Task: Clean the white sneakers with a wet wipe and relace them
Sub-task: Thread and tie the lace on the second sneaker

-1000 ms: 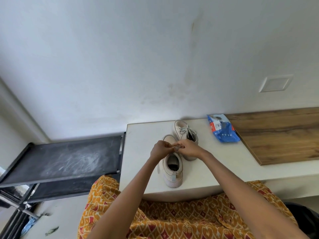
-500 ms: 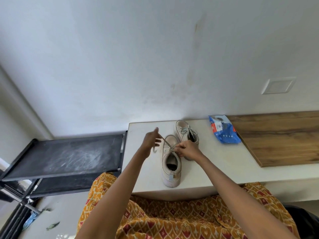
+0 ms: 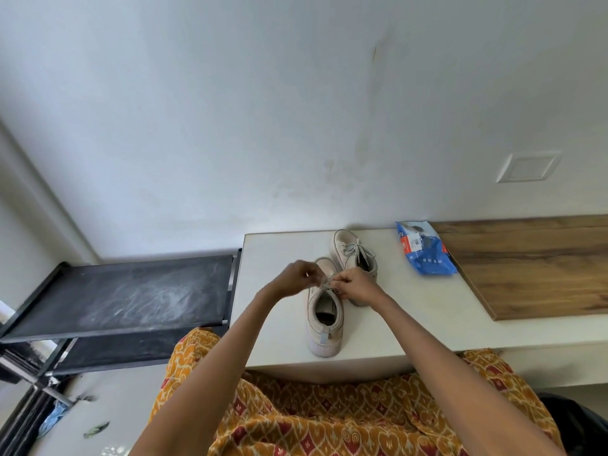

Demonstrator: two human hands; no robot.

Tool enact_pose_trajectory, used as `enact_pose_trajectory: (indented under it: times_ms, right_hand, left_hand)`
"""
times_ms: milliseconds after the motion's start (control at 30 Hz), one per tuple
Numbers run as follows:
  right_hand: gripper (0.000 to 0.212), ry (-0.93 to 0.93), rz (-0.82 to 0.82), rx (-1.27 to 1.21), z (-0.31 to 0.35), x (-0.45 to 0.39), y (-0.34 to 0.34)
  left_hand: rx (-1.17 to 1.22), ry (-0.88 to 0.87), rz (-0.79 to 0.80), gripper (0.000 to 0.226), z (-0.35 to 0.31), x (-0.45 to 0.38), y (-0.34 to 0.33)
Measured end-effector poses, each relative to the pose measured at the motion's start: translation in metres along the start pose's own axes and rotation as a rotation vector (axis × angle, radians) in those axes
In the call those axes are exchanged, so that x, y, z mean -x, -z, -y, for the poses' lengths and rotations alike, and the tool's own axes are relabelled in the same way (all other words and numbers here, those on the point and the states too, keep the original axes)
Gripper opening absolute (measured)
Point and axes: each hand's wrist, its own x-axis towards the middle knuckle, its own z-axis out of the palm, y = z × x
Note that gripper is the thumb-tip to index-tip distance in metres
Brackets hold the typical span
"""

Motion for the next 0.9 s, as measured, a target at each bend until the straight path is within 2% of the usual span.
enact_pose_trajectory:
  times_ms: [67, 167, 267, 433, 667, 733, 800, 900]
  right_hand:
    - [0.015, -0.008, 0.002, -0.004, 0.000, 0.000, 0.000]
    - [0.016, -0.011, 0.001, 0.002, -0.001, 0.000, -0.001]
    - [0.015, 0.014, 0.027, -0.020, -0.002, 0.001, 0.000]
    - [0.015, 0.036, 0.020, -0.099, -0.004, 0.008, 0.000]
    - [0.010, 0.096, -0.114, 0.050, -0.006, 0.006, -0.008]
    - [0.010, 0.153, -0.206, 0.190, 0.000, 0.008, -0.014]
    - [0.010, 0.226, -0.282, 0.285, 0.002, 0.008, -0.020]
    - [0.008, 0.259, -0.346, 0.316, -0.001, 0.009, -0.026]
  left_hand:
    - [-0.082, 0.005, 0.031, 0.011, 0.001, -0.001, -0.004]
    - [-0.021, 0.060, 0.007, 0.023, -0.001, -0.004, -0.004]
    - [-0.151, 0.074, 0.008, 0.030, -0.001, -0.009, -0.005]
    - [-0.173, 0.072, -0.081, 0.015, 0.000, -0.012, -0.018]
    - [-0.213, 0.130, -0.138, 0.023, 0.003, -0.014, -0.021]
    - [-0.052, 0.169, -0.063, 0.016, 0.001, -0.014, -0.013]
    - [0.148, 0.222, 0.013, 0.019, -0.003, -0.011, -0.004]
    - [0.243, 0.301, 0.057, 0.025, -0.006, -0.009, 0.003]
